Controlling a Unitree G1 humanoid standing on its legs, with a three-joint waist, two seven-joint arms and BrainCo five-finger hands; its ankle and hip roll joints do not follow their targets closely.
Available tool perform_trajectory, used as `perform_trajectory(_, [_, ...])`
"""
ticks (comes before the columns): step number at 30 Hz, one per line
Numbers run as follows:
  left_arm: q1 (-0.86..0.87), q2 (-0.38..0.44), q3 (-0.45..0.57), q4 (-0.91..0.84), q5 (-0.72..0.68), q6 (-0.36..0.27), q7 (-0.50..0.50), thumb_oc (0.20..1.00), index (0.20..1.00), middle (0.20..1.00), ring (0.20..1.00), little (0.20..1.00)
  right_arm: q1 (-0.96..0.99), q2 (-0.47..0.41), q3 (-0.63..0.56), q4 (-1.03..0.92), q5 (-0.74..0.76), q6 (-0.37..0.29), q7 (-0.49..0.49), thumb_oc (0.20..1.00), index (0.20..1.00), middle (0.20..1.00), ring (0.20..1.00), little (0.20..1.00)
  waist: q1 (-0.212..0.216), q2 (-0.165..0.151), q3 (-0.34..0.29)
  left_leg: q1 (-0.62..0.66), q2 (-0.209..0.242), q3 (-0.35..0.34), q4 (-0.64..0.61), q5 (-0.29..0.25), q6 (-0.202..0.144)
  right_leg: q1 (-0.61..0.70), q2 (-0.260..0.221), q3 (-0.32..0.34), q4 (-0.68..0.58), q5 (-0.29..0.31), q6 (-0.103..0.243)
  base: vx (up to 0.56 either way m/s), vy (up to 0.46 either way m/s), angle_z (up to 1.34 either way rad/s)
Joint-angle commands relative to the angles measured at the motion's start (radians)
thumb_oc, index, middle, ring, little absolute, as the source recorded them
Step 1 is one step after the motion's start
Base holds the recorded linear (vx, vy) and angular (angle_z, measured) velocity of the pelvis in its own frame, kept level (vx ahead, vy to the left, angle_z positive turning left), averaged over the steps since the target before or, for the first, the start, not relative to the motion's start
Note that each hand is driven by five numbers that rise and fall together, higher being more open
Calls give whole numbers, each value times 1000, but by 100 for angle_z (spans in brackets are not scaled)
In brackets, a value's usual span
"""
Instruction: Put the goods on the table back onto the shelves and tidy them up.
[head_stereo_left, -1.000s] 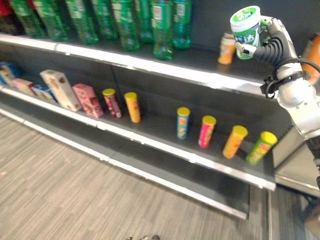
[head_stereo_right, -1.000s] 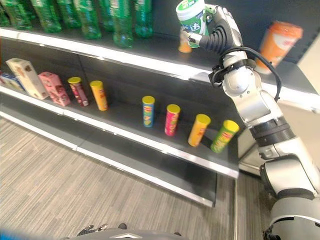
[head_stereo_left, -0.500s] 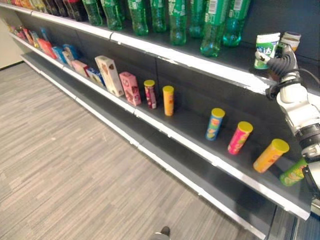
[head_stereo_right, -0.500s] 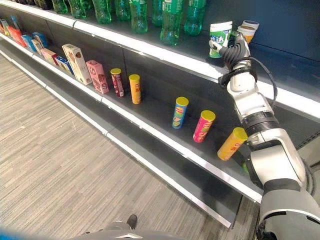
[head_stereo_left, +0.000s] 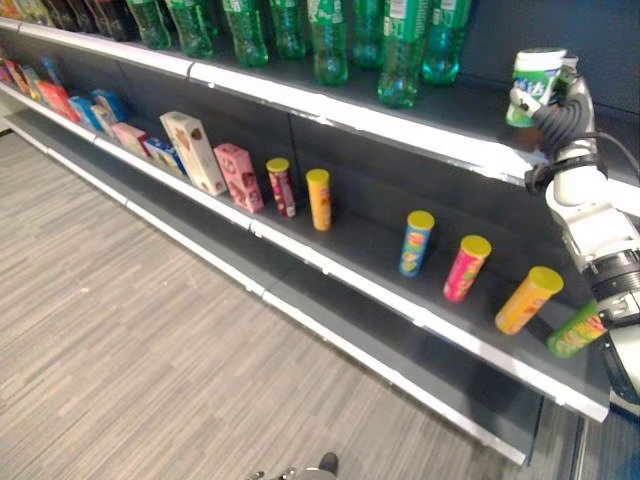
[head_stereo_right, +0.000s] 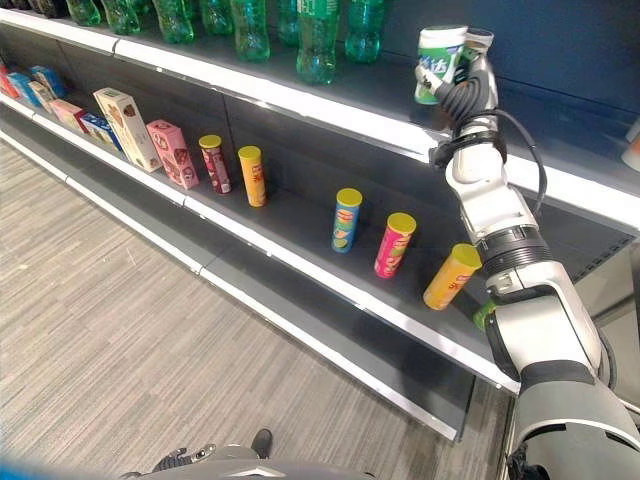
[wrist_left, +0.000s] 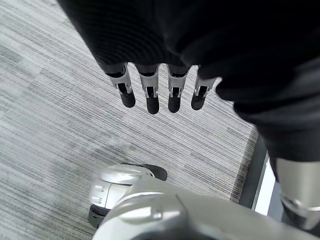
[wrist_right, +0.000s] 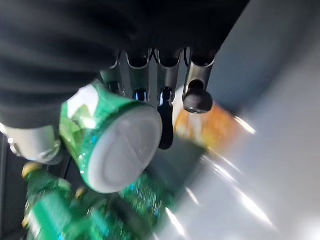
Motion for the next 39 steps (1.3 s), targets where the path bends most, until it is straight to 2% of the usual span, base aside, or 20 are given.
perform_trajectory(1, [-43, 25, -38, 41, 5, -4, 22, 1000, 1000, 1000, 1000, 1000, -60, -72, 16, -29, -48, -25, -63, 200, 200, 200, 200, 200, 4, -32, -11, 31, 17, 91, 61, -122, -25, 31, -19, 41, 72, -139, 2, 11, 18, -9])
perform_trajectory(18, [-33, 26, -39, 35, -2, -5, 24, 1000, 1000, 1000, 1000, 1000, -67, -14, 48, 55, -25, -20, -42, 200, 200, 200, 200, 200, 11, -39, -11, 42, 14, 104, 56, -131, -16, 22, -24, 65, 72, -134, 7, 5, 8, -5])
perform_trajectory(35, [-32, 29, -38, 59, -9, -9, 27, 1000, 1000, 1000, 1000, 1000, -121, 22, 90, 171, -16, -17, -27, 200, 200, 200, 200, 200, 25, -44, -10, 43, 13, 97, 47, -123, -21, 25, -25, 54, 72, -131, 8, 0, 0, 0])
perform_trajectory(39, [-37, 32, -37, 75, -20, -13, 35, 1000, 1000, 1000, 1000, 1000, -162, 48, 110, 252, -6, -17, -28, 200, 200, 200, 200, 200, 37, -44, -11, 43, 12, 91, 42, -119, -23, 29, -25, 47, 70, -131, 8, 0, 0, 0])
